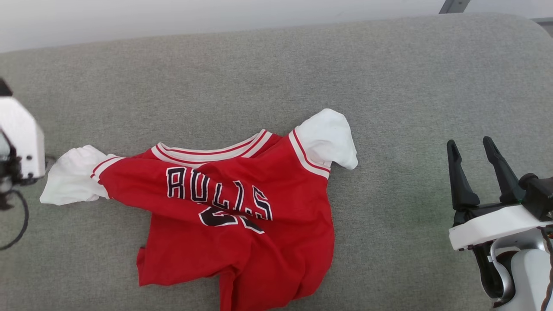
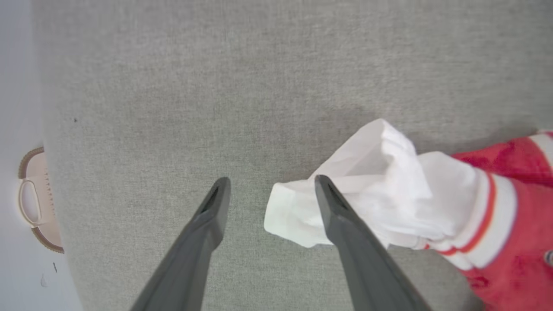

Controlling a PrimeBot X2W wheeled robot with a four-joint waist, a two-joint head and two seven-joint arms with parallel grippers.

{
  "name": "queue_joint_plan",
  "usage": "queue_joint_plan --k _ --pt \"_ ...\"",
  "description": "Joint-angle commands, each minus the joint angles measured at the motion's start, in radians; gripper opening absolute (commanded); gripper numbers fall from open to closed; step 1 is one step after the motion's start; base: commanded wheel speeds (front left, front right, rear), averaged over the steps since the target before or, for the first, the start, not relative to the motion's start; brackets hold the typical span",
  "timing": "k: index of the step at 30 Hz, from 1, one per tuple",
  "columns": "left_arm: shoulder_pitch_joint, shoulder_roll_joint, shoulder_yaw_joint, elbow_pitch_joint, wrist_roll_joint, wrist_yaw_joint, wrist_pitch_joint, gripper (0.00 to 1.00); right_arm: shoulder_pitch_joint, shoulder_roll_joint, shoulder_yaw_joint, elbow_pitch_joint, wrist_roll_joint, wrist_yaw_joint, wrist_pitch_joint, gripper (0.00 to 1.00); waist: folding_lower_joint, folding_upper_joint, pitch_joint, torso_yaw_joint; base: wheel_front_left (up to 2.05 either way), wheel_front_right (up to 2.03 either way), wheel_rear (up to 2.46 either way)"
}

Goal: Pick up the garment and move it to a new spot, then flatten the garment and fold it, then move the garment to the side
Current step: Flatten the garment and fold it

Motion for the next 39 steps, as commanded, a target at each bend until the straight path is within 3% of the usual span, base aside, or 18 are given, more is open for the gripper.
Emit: queue_joint_plan --k 1,9,18,19,20,28,34,39 --pt "-0.018 0.003 -0.003 -0.028 0.007 0.006 0.01 1.0 0.008 0.002 0.002 -0.005 0.001 0.0 -0.001 1.0 0.0 0.0 0.0 -0.003 0.0 0.0 0.0" --pt "-0.001 0.008 0.0 -0.174 -0.018 0.069 0.094 1.0 0.007 0.008 0.015 -0.01 0.006 0.0 0.006 1.0 0.0 0.0 0.005 -0.028 0.0 0.0 0.0" --pt "0.09 0.033 -0.023 -0.233 -0.041 0.177 0.257 1.0 -0.006 0.017 0.021 -0.014 0.011 0.0 0.01 1.0 0.0 0.0 0.03 -0.048 0.0 0.0 0.0" --pt "0.102 0.032 -0.019 -0.238 -0.05 0.182 0.262 0.29 -0.007 0.018 0.021 -0.013 0.013 0.0 0.009 1.0 0.0 0.0 0.033 -0.049 0.0 0.0 0.0" --pt "0.109 0.036 -0.014 -0.245 -0.057 0.191 0.264 0.0 -0.009 0.018 0.02 -0.013 0.013 0.0 0.008 1.0 0.0 0.0 0.035 -0.049 0.0 0.0 0.0" --pt "0.184 0.099 -0.009 -0.406 -0.084 0.211 0.301 0.0 0.002 0.014 0.003 -0.011 0.012 0.0 0.008 1.0 0.0 0.0 0.031 -0.035 0.0 0.0 0.0" --pt "0.304 0.175 -0.009 -0.623 -0.108 0.278 0.355 0.0 0.011 0.016 -0.01 -0.018 0.019 0.0 0.014 1.0 0.0 0.0 0.03 -0.008 0.0 0.0 0.0" --pt "0.345 0.201 0.019 -0.72 -0.128 0.321 0.337 0.0 -0.003 0.015 -0.002 -0.019 0.021 0.0 0.018 1.0 0.0 0.0 0.037 0.006 0.0 0.0 0.0"
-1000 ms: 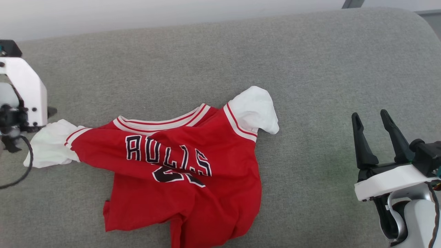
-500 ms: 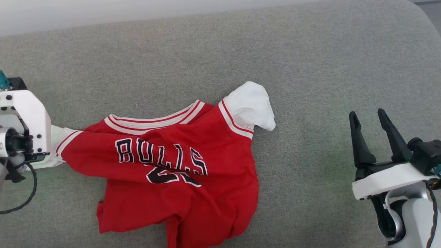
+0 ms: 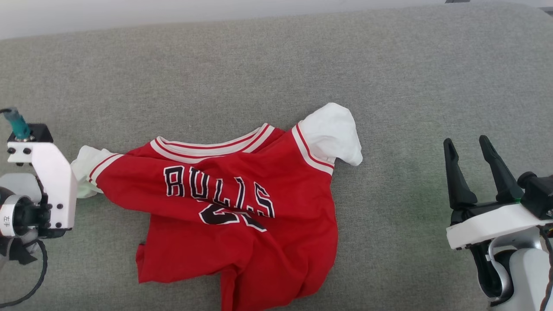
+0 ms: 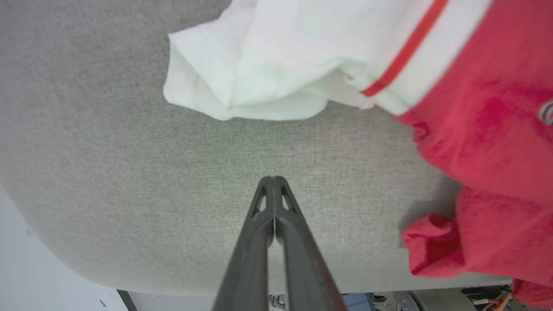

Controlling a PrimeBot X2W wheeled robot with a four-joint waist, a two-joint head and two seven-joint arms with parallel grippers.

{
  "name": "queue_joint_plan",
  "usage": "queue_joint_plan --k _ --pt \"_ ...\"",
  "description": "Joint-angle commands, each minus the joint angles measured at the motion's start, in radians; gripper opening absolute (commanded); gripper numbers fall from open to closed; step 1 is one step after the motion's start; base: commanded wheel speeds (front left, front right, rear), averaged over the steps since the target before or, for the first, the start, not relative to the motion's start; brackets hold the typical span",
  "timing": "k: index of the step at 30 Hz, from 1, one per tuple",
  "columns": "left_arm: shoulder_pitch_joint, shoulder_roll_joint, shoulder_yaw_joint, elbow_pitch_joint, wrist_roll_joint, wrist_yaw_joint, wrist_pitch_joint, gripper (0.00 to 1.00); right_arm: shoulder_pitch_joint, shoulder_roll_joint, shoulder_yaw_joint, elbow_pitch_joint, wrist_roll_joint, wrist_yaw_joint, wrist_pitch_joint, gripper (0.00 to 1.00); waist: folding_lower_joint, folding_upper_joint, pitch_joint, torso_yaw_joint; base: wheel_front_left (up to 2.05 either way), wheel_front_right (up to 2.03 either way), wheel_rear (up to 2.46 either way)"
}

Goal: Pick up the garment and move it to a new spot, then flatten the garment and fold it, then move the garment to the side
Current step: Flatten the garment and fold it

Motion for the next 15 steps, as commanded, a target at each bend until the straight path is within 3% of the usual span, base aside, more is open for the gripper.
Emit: queue_joint_plan --k 1,5,6,7,8,9,15 --pt "0.008 0.004 0.004 -0.012 -0.004 0.004 -0.005 0.0 -0.007 -0.001 0.0 -0.005 0.002 0.0 0.002 1.0 0.0 -0.0001 0.002 0.002 0.0 0.0 0.0" --pt "-0.017 0.028 0.01 -0.087 0.029 -0.008 -0.036 0.0 -0.017 -0.002 0.006 -0.003 0.005 0.0 -0.001 1.0 0.0 -0.0001 0.005 0.004 0.0 0.0 0.0" --pt "-0.029 0.034 0.009 -0.103 0.04 -0.021 -0.046 0.28 -0.018 -0.003 0.008 -0.002 0.006 0.0 -0.001 1.0 0.0 -0.0001 0.006 0.003 0.0 0.0 0.0" --pt "-0.035 0.038 0.004 -0.119 0.051 -0.04 -0.055 0.44 -0.018 -0.003 0.009 -0.001 0.007 0.0 -0.002 1.0 0.0 -0.0001 0.006 0.001 0.0 0.0 0.0" --pt "-0.043 0.042 -0.002 -0.134 0.062 -0.064 -0.065 0.85 -0.016 -0.004 0.01 0.0 0.008 0.0 -0.003 1.0 0.0 -0.0001 0.007 -0.001 0.0 0.0 0.0" --pt "-0.051 0.046 -0.007 -0.141 0.066 -0.085 -0.072 1.0 -0.017 -0.004 0.01 0.0 0.01 0.0 -0.005 1.0 0.0 -0.0001 0.009 -0.003 0.0 0.0 0.0" --pt "-0.09 0.054 -0.061 -0.13 0.126 -0.234 -0.115 1.0 -0.025 -0.004 0.014 0.006 0.016 0.0 -0.012 1.0 0.0 -0.0001 0.02 -0.021 0.0 0.0 0.0"
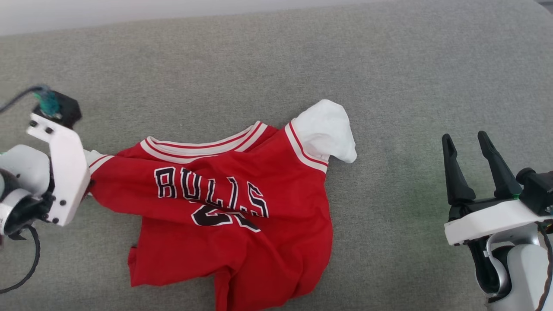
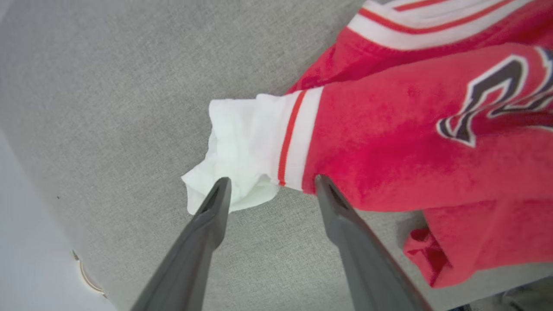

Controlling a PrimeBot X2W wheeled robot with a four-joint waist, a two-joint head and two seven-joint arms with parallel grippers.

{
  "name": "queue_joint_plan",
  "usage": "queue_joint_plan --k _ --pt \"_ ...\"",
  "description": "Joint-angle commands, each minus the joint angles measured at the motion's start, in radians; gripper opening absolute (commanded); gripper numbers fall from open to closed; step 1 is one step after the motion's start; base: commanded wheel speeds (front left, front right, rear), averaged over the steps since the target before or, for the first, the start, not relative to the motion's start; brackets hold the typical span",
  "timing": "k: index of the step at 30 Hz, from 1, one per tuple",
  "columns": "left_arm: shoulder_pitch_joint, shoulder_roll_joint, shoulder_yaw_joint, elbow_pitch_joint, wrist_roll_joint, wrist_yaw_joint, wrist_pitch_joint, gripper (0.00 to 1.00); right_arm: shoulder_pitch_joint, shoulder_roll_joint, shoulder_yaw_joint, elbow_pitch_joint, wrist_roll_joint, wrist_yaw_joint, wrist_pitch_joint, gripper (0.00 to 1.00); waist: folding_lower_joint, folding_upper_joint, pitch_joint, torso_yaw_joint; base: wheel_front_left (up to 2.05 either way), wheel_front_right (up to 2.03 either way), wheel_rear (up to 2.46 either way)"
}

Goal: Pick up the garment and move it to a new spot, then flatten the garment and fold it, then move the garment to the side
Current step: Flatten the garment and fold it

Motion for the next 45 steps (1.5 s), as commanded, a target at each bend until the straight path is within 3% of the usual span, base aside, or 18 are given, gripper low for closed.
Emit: queue_joint_plan --k 1,8,9,10,15,21,29,34,38,40,41,45 --pt "-0.009 -0.001 -0.007 0.01 0.012 -0.015 -0.012 1.0 -0.007 0.0 0.001 0.0 0.008 0.0 -0.007 1.0 0.0 0.0 0.003 -0.004 0.0 0.0 0.0" --pt "-0.034 -0.063 -0.032 0.148 0.031 -0.093 -0.103 1.0 -0.013 0.003 0.007 0.007 0.009 0.0 -0.01 1.0 0.0 0.0 0.018 -0.019 0.0 0.0 0.0" --pt "-0.036 -0.07 -0.035 0.172 0.026 -0.097 -0.105 0.57 -0.015 0.004 0.008 0.008 0.008 0.0 -0.01 1.0 0.0 0.0 0.02 -0.02 0.0 0.0 0.0" --pt "-0.039 -0.078 -0.035 0.196 0.013 -0.102 -0.101 0.0 -0.016 0.005 0.008 0.009 0.009 0.0 -0.011 1.0 0.0 0.0 0.02 -0.021 0.0 0.0 0.0" --pt "-0.05 -0.1 -0.034 0.252 -0.026 -0.115 -0.076 0.0 -0.008 0.004 0.001 0.01 0.005 0.0 -0.016 1.0 0.0 0.0 0.015 -0.018 0.0 0.0 0.0" --pt "-0.018 -0.07 -0.033 0.214 -0.073 -0.111 -0.025 0.0 0.004 0.002 -0.009 0.008 0.005 0.0 -0.012 1.0 0.0 0.0 0.005 -0.004 0.0 0.0 0.0" --pt "0.084 -0.027 -0.025 0.075 -0.154 -0.026 0.054 0.0 0.012 0.001 -0.013 0.004 0.007 0.0 -0.004 1.0 0.0 0.0 0.0 0.018 0.0 0.0 0.0" --pt "0.154 -0.006 -0.027 0.003 -0.197 0.052 0.104 0.0 0.012 0.008 -0.012 -0.007 0.006 0.0 0.003 1.0 0.0 0.0 0.0 0.028 0.0 0.0 0.0" --pt "0.185 -0.007 -0.019 -0.022 -0.193 0.099 0.079 0.0 0.0 0.01 -0.009 -0.001 0.009 0.0 0.003 1.0 0.0 0.0 0.002 0.03 0.0 0.0 0.0" --pt "0.185 -0.012 -0.008 -0.02 -0.188 0.114 0.052 0.85 -0.003 0.008 -0.007 0.005 0.014 0.0 -0.001 1.0 0.0 0.0 0.0 0.03 0.0 0.0 0.0" --pt "0.186 -0.013 -0.001 -0.02 -0.195 0.121 0.046 1.0 -0.004 0.004 -0.006 0.008 0.016 0.0 -0.003 1.0 0.0 0.0 -0.001 0.03 0.0 0.0 0.0" --pt "0.169 0.015 0.032 -0.042 -0.212 0.142 0.047 1.0 -0.006 -0.001 -0.006 0.018 0.021 0.0 -0.011 1.0 0.0 0.0 -0.009 0.029 0.0 0.0 0.0"
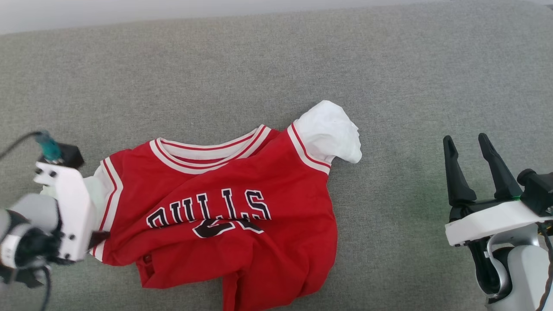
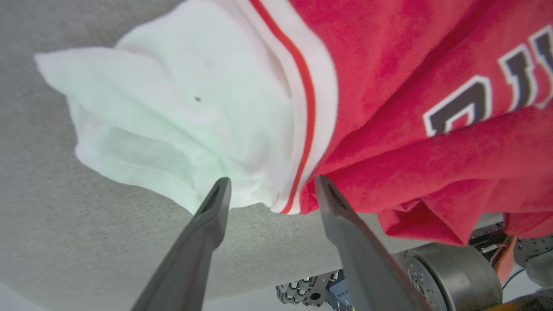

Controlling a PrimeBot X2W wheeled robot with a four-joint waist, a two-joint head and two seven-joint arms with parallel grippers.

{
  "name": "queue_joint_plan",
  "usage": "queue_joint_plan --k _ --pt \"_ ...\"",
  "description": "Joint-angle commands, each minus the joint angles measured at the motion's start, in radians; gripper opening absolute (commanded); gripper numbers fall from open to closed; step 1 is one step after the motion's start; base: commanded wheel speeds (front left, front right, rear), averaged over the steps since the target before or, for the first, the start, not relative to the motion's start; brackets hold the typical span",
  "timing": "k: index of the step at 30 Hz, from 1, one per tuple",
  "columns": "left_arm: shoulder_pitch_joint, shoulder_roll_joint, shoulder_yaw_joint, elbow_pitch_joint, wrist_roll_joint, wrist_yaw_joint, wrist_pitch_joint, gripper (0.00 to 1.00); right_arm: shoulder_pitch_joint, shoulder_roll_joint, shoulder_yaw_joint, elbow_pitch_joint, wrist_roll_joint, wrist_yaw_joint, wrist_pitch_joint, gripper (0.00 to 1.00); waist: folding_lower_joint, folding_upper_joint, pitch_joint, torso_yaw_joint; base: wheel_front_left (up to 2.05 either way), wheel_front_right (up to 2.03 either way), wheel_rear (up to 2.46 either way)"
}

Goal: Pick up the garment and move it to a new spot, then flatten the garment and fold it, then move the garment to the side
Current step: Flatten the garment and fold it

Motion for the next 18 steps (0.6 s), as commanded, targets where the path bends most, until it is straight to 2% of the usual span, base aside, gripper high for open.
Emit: queue_joint_plan --k 1,6,8,15,18 --pt "-0.016 0.019 0.014 -0.012 -0.001 0.011 0.006 1.0 -0.005 -0.004 -0.001 0.003 0.007 0.0 -0.01 1.0 0.0 0.0 -0.002 0.0 0.0 0.0 0.0" --pt "-0.055 0.062 0.064 -0.039 -0.017 0.047 0.021 1.0 0.0 -0.001 -0.005 -0.005 0.005 0.0 -0.01 1.0 0.0 0.0 -0.004 -0.001 0.0 0.0 0.0" --pt "-0.079 0.072 0.074 -0.027 0.005 0.047 0.008 1.0 -0.003 0.003 -0.003 -0.011 0.001 0.0 -0.008 1.0 0.0 0.0 0.002 -0.002 0.0 0.0 0.0" --pt "-0.127 0.043 0.061 0.132 0.032 0.064 0.018 1.0 -0.027 -0.003 0.011 -0.012 0.013 0.0 -0.012 1.0 0.0 0.0 0.031 -0.018 0.0 0.0 0.0" --pt "-0.129 0.009 0.068 0.203 0.013 0.047 -0.007 1.0 -0.034 -0.006 0.018 -0.009 0.014 0.0 -0.015 1.0 0.0 0.0 0.041 -0.027 0.0 0.0 0.0"
